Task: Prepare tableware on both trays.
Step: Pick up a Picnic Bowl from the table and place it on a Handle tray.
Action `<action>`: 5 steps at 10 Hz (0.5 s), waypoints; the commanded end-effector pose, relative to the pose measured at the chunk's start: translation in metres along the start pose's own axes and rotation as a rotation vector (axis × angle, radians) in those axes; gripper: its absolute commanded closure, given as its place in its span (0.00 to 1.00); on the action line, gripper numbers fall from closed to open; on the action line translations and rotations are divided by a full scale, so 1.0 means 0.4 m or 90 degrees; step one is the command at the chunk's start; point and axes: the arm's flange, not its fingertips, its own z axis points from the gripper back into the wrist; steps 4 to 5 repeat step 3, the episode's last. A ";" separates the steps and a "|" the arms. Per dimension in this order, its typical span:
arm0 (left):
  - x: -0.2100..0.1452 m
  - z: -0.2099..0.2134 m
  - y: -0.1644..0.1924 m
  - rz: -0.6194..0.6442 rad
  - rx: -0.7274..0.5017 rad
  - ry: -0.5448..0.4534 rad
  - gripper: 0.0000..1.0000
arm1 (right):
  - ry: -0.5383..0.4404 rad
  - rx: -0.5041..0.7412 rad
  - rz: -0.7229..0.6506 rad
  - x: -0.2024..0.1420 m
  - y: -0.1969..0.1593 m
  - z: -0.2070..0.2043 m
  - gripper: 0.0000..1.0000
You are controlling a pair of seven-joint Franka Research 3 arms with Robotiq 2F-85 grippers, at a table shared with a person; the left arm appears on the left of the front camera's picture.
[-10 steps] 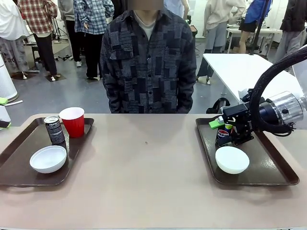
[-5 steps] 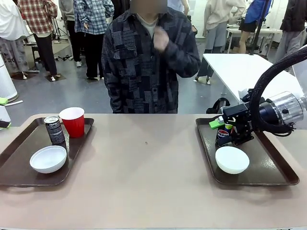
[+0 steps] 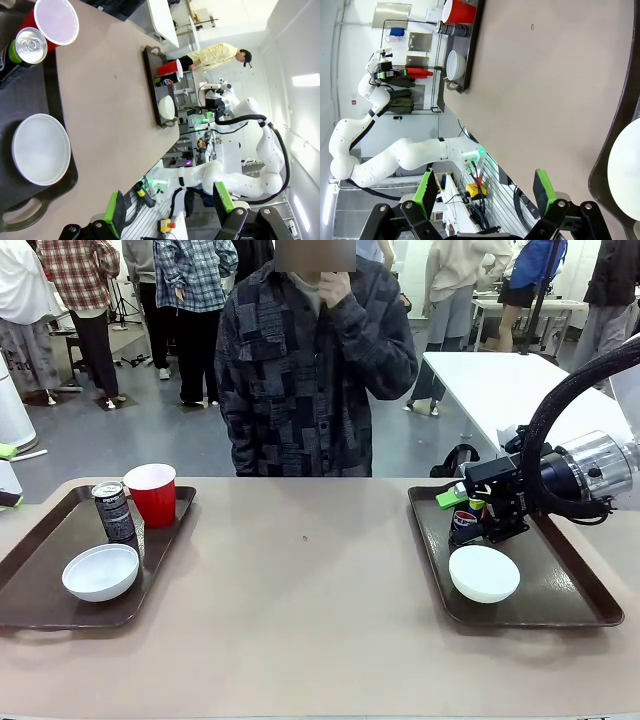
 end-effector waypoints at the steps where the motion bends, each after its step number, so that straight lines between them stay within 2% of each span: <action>1: -0.001 0.004 -0.003 -0.003 -0.009 -0.003 0.08 | 0.000 0.004 -0.010 0.000 0.008 -0.003 0.00; 5: -0.001 0.004 -0.003 -0.003 -0.009 -0.003 0.08 | 0.000 0.004 -0.010 0.000 0.008 -0.003 0.00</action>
